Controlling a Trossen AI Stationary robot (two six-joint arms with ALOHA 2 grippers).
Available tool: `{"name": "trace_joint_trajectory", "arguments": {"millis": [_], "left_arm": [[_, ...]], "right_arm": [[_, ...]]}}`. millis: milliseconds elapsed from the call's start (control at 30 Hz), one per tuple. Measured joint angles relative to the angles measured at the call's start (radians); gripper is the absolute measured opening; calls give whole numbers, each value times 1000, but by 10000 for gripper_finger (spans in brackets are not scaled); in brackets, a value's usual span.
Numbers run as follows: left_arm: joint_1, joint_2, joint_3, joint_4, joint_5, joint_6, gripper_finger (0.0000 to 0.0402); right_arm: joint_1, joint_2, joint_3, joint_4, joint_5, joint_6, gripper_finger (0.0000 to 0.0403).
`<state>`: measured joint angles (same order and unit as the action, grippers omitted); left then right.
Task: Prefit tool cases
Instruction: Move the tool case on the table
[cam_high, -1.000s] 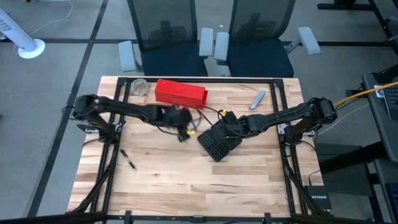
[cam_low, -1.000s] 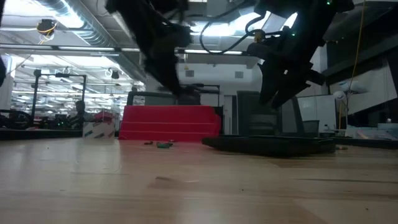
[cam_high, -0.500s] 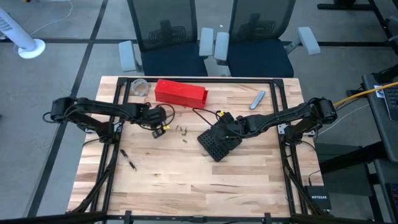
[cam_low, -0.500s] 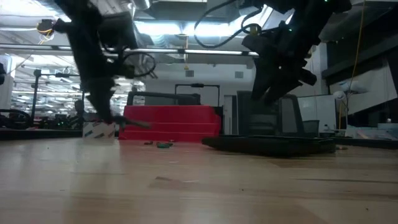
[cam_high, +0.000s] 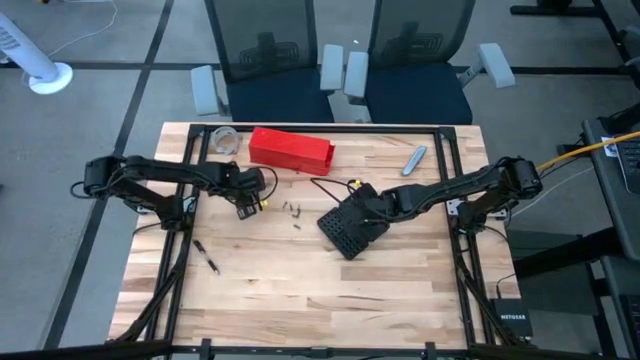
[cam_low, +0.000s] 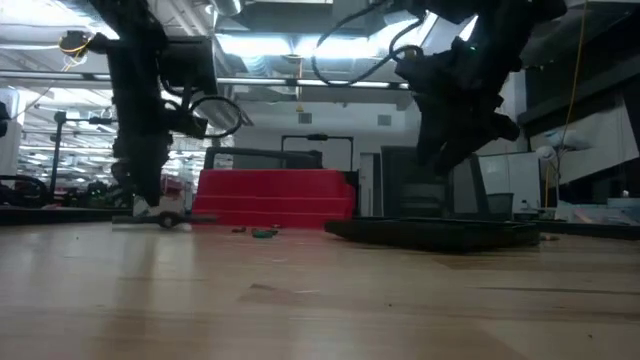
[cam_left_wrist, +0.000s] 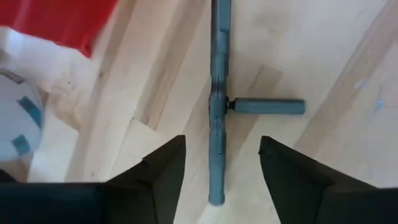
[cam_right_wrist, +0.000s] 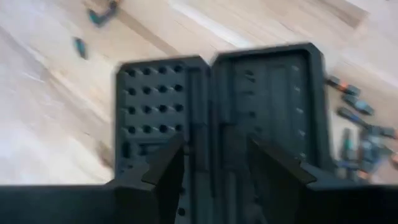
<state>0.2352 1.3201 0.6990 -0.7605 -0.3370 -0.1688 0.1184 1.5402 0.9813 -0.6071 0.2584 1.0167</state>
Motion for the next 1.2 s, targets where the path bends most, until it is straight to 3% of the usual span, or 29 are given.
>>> {"name": "trace_joint_trajectory", "arguments": {"millis": [100, 167, 200, 333, 433, 500, 733, 833, 1000, 1200], "left_arm": [[-5, 0, 57, 12, 0, 34, 202], [-14, 0, 94, 79, 1, 64, 200], [-20, 0, 111, 138, 10, 85, 195], [-36, 49, 178, 346, 42, 187, 130], [-44, 163, 263, 361, 91, 259, 37], [-55, 255, 334, 372, 144, 295, 13], [-130, 544, 590, 437, 307, 581, 1], [-154, 619, 659, 436, 329, 670, 0], [-180, 677, 685, 465, 334, 731, 0], [-183, 722, 685, 406, 353, 675, 0]], "right_arm": [[14, 0, 0, -120, 7, 9, 97], [34, 0, 0, -202, 10, 24, 30], [46, 0, -1, -236, 3, 28, 18], [116, 0, -1, -349, -30, 93, 5], [187, -13, -1, -408, -34, 200, 3], [228, -33, -1, -431, -34, 284, 2], [323, -72, -1, -450, -86, 567, 1], [347, -56, -1, -425, -88, 692, 1], [361, -44, -31, -312, -38, 838, 1], [360, -43, -40, -275, 28, 869, 0]]}}
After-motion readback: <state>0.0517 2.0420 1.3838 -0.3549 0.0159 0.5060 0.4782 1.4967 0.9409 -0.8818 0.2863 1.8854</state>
